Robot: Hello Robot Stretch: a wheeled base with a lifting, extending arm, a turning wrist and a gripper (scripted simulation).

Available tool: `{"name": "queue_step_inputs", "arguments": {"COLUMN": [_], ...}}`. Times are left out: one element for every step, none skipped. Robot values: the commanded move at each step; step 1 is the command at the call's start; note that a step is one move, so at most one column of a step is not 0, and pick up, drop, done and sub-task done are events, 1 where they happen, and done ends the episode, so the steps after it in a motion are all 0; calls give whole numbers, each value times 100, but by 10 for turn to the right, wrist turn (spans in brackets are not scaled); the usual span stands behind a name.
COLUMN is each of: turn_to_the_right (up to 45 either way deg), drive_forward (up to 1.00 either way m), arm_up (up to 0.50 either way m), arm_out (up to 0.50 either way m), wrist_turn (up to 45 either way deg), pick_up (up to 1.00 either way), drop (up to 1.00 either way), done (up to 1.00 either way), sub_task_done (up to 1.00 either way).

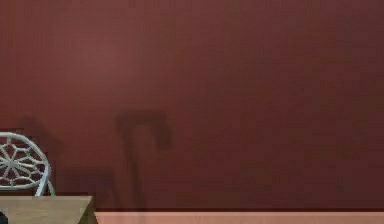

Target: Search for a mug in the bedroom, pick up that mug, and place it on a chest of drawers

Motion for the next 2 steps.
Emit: {"name": "queue_step_inputs", "arguments": {"turn_to_the_right": [450,420], "drive_forward": [0,0], "arm_up": [0,0], "arm_out": [0,0], "wrist_turn": [0,0], "pick_up": [0,0], "drop": [0,0], "done": [0,0], "sub_task_done": [0,0]}}
